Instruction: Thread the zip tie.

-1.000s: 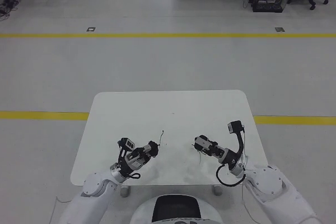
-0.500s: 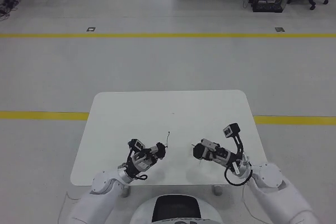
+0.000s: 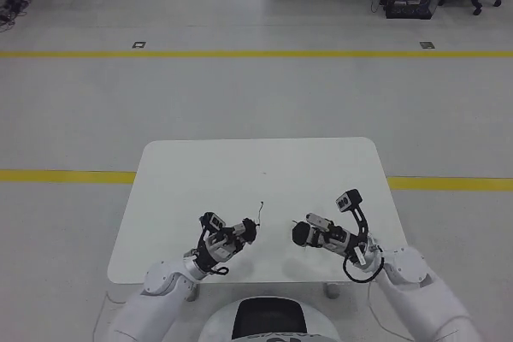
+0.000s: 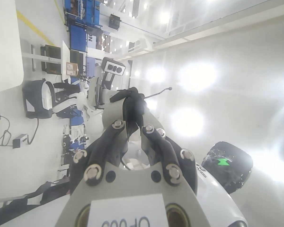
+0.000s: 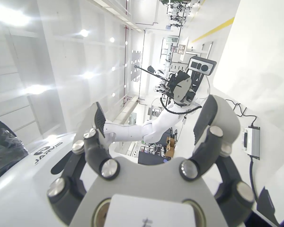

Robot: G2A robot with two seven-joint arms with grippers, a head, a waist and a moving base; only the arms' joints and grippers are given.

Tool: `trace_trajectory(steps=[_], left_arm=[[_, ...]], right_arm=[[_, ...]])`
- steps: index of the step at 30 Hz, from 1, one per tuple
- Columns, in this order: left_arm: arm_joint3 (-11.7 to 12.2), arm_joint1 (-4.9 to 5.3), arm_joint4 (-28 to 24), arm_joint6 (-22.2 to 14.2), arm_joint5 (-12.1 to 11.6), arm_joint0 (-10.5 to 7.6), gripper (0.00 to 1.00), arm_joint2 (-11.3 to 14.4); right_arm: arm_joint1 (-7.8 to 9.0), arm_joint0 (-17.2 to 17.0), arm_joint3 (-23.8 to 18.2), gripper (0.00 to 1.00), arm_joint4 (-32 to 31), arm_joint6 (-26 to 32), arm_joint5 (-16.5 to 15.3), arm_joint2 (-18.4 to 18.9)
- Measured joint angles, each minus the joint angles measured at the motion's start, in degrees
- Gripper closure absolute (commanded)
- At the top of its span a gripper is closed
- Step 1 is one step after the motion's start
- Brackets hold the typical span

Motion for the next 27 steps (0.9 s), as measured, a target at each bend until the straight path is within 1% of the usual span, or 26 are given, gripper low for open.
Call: trace_trajectory(steps=[2,3,6,10,16,20,27], left_arm=[[-0.3,-0.12,-0.7,0.0,0.6,-0.02,1.00,0.7],[-0.3,-0.22,-1.2,-0.3,0.7,-0.08,1.00,1.2],[0.2,-0.62,-2.6,-1.3,0.0,-0.73,1.00,2.6],[1.7,-1.55,-4.7,-2.5,0.0,-2.01,1.00,3.8],[4.5,-3.24,-8.7,-4.7,0.0,-3.31,1.00,4.7],[5.9,-4.10,-9.5,-6.5,0.0,-3.81,1.00,4.7],[6.0,-4.12,-9.2,-6.7,0.0,-3.89,1.00,4.8]], right_arm=[[-0.21,0.7,0.8,0.00,0.9,0.2,1.4,-1.1],[-0.33,1.3,1.6,0.00,2.2,1.3,2.0,-1.8],[-0.75,3.7,4.9,0.00,6.3,5.7,2.9,-3.6],[-1.44,6.5,9.5,0.00,11.7,11.2,3.5,-6.1],[-2.40,9.3,14.6,0.00,17.4,16.6,3.5,-8.7],[-2.91,10.8,16.7,0.00,19.7,19.4,3.6,-9.9],[-2.92,10.8,16.8,0.00,19.7,19.5,3.6,-9.9]])
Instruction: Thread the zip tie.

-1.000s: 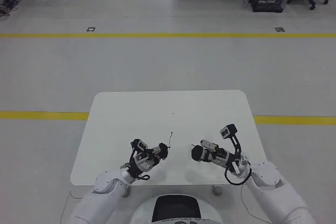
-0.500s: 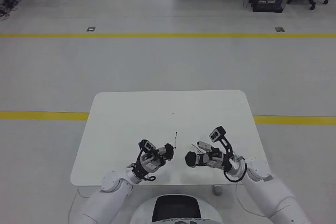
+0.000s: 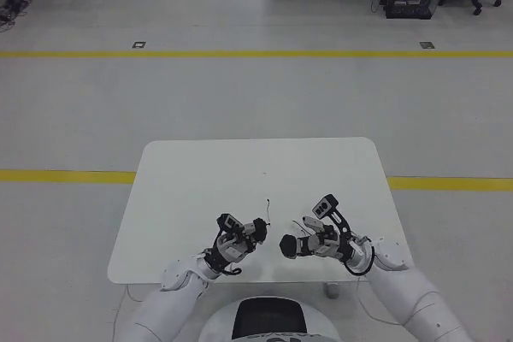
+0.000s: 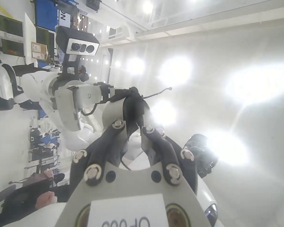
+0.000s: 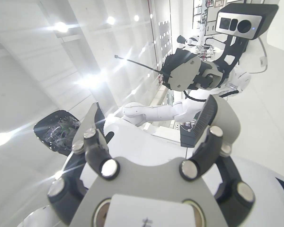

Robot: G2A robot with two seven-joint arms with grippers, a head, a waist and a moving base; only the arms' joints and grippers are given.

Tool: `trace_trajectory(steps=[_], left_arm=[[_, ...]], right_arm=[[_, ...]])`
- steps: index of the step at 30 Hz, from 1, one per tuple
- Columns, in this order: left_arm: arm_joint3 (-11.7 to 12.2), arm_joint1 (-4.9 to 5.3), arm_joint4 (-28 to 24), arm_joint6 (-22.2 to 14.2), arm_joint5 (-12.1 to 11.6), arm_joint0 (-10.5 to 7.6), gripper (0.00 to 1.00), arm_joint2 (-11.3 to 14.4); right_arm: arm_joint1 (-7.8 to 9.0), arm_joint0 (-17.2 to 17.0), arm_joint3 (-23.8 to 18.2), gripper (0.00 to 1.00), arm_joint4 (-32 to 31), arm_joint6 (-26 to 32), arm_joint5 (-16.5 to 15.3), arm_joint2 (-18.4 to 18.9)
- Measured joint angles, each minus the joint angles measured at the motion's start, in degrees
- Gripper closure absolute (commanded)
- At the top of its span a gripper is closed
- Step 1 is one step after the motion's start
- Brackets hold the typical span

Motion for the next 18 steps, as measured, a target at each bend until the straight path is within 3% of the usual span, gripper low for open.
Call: trace_trajectory(steps=[6,13,18], left_arm=[[-0.5,-0.25,-2.2,-0.1,0.9,0.48,1.00,1.1],[1.3,-1.30,-4.2,-2.1,0.0,0.28,1.00,2.2],[1.3,-1.70,-4.8,-2.8,0.0,0.14,1.00,1.8]], right_arm=[[-0.59,0.5,1.3,0.00,2.0,-1.2,1.1,-1.1],[-1.79,2.1,4.9,0.00,8.0,1.6,-1.6,-1.9],[-1.84,2.2,5.1,0.00,8.3,1.7,-1.9,-1.9]])
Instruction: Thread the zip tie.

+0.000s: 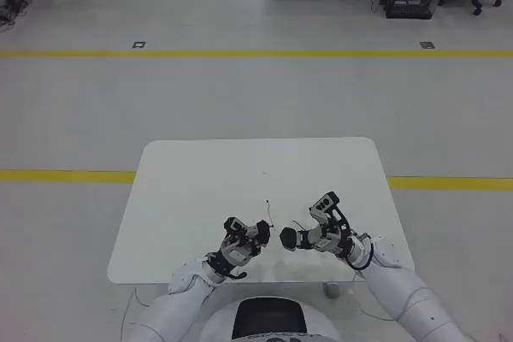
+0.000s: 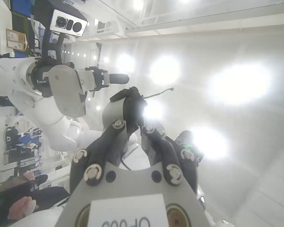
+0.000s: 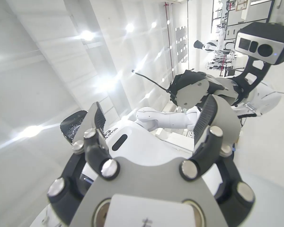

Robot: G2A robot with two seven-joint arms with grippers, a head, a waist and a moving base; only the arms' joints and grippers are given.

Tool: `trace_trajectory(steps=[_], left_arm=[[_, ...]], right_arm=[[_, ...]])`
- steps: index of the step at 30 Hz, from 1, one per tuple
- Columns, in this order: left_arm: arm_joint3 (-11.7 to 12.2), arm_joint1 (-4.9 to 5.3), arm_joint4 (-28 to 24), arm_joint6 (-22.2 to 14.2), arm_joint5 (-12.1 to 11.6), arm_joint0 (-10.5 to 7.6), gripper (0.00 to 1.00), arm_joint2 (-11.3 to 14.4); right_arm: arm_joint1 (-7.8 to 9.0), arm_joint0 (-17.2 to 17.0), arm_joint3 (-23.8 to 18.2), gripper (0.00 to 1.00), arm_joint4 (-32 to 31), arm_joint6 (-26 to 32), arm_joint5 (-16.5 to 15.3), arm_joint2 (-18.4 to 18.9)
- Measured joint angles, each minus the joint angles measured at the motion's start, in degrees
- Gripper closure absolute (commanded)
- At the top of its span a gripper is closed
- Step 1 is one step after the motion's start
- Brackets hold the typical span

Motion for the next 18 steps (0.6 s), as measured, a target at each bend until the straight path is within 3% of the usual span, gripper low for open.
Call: trace_trajectory(steps=[7,15,17,18], left_arm=[[-0.6,-0.11,-1.0,1.7,1.1,0.14,1.00,0.6],[1.2,-0.31,-3.5,0.8,2.0,-0.24,1.00,1.2],[1.5,-0.38,-4.1,0.4,2.2,-0.37,1.00,1.4],[1.7,-0.42,-4.3,0.4,2.2,-0.42,1.00,1.5]], right_arm=[[-0.22,-0.4,-1.3,0.00,-0.2,-2.1,0.9,-0.3],[-0.81,0.1,-0.7,0.00,0.9,-1.1,1.4,-0.5],[-1.01,0.3,-0.3,0.15,1.3,-0.7,1.5,-0.7],[-1.09,0.3,-0.1,0.18,1.4,-0.6,1.4,-0.8]])
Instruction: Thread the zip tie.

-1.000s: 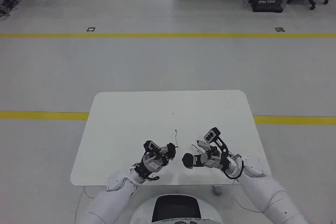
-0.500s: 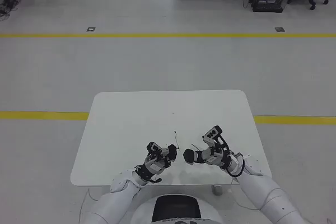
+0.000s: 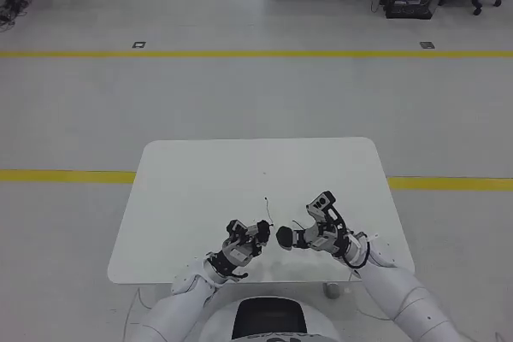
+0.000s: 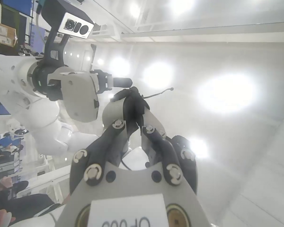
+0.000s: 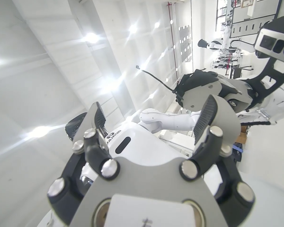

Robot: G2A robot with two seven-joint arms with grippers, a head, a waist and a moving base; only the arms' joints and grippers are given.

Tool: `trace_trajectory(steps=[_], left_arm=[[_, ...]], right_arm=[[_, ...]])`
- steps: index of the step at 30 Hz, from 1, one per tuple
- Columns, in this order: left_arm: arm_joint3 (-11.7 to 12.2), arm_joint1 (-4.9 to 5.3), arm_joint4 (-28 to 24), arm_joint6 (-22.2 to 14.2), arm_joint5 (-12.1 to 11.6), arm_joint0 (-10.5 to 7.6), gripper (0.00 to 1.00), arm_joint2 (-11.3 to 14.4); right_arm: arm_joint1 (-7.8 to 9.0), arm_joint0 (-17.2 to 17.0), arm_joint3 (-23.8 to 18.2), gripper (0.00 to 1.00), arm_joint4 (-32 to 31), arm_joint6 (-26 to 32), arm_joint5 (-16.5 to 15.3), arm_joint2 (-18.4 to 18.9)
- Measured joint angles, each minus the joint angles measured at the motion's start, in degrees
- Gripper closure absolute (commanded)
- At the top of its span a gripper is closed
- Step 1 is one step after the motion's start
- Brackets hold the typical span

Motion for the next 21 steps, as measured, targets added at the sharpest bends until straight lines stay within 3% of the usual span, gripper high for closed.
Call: trace_trajectory(steps=[1,2,16,21], left_arm=[[0.2,-0.08,-0.5,-0.1,0.1,-0.03,1.00,0.2],[0.3,-0.15,-1.0,-0.2,0.3,-0.09,1.00,0.4],[2.4,-0.84,-2.5,-1.1,-0.2,-1.32,1.00,2.3],[2.6,-0.89,-2.5,-1.2,-0.3,-1.44,1.00,2.5]], right_arm=[[-0.11,0.1,0.3,0.30,0.1,0.2,-0.1,-0.1],[-0.20,0.2,0.5,0.50,0.1,0.2,-0.1,-0.2],[-1.31,1.4,3.0,0.73,-0.3,1.4,0.6,-1.3],[-1.62,1.7,3.6,0.77,-0.6,1.5,0.6,-1.5]])
